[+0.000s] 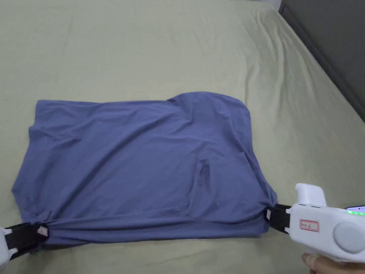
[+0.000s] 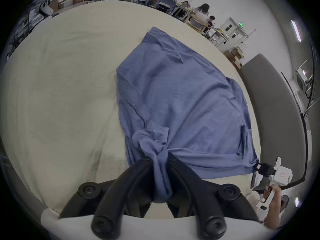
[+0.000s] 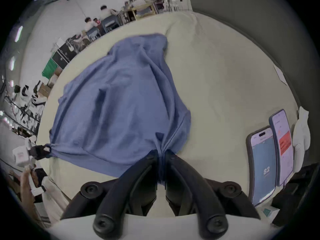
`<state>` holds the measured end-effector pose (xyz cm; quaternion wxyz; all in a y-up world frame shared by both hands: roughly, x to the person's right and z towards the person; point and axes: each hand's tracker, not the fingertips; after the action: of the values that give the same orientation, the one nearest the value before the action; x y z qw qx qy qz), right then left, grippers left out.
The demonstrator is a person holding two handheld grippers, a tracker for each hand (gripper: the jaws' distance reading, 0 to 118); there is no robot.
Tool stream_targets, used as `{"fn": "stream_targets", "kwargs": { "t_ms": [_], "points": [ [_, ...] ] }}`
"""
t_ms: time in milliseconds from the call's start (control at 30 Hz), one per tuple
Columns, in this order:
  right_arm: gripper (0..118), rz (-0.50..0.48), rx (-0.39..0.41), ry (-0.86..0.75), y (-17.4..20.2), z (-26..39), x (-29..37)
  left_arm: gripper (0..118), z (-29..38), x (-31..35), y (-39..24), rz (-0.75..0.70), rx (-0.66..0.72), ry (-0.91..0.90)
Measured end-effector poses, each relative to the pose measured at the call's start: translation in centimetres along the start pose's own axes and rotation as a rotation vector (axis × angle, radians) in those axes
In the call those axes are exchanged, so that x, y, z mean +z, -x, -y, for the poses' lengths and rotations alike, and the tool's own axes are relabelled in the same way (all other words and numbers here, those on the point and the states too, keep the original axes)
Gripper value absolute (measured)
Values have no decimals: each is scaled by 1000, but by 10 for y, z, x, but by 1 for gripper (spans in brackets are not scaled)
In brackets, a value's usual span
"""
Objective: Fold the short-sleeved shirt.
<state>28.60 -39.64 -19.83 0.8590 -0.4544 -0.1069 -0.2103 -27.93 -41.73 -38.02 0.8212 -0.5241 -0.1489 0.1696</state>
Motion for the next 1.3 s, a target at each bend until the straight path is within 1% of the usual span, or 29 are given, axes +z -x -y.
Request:
{"fn": "stream_targets", "kwargs": {
  "t_ms": [100,133,167,233,267,367,467,567,667,767,800,867,900,933,967,1000,1033,1067,1100,1133,1167,1200,1233,1300],
  "points": [
    [9,-40,-4,-100,8,-26,16,7,-16,11,-6,70,59,-38],
    [8,-40,5,-134,11,-38,17,7,-24,13,-7,84,74,-52],
    [8,-38,36,-163,16,-53,15,7,-35,15,-9,97,83,-68],
    [8,-6,72,-180,22,-80,7,7,-56,15,-13,106,84,-92],
    [8,13,78,-194,30,-93,1,7,-71,12,-15,108,86,-107],
    [8,24,80,-200,43,-130,-27,7,-107,-5,-23,108,85,-136],
    [8,93,151,-172,58,-161,-68,7,-140,-38,-28,86,78,-145],
    [9,140,196,-125,68,-181,-113,7,-166,-77,-27,-12,48,-125],
    [9,204,231,-69,75,-184,-149,7,-174,-111,-20,-50,92,-95],
    [9,250,264,2,75,-178,-177,7,-169,-134,-17,-128,75,-53],
    [9,263,282,31,73,-173,-184,7,-167,-139,-16,-117,69,-67],
    [9,265,287,-19,73,-167,-185,11,-163,-137,-17,-106,58,-112],
    [9,259,258,-24,72,-167,-183,14,-163,-137,-18,-111,48,-113],
    [8,251,212,-21,70,-169,-182,21,-162,-137,-19,-108,41,-120],
    [10,244,201,-15,69,-172,-181,29,-163,-137,-20,-94,36,-122],
    [22,251,215,-3,68,-177,-178,38,-163,-133,-26,-79,26,-118],
    [54,320,222,10,69,-181,-172,58,-163,-128,-31,-79,13,-114],
    [92,340,212,-17,70,-186,-159,82,-164,-120,-38,-102,-8,-115],
    [118,293,156,-56,68,-189,-145,104,-162,-106,-44,-147,-29,-155],
    [117,212,118,-132,67,-187,-124,118,-158,-88,-50,-140,-43,-223],
    [117,146,102,-255,68,-185,-94,118,-152,-69,-52,-90,-60,-297],
    [118,96,96,-274,71,-179,-73,118,-145,-52,-55,-51,-70,-358],
    [118,84,120,-256,70,-171,-66,118,-136,-39,-56,-39,-74,-386],
    [118,76,169,-254,73,-147,-44,118,-118,-18,-55,-41,-55,-342]
  ]
}}
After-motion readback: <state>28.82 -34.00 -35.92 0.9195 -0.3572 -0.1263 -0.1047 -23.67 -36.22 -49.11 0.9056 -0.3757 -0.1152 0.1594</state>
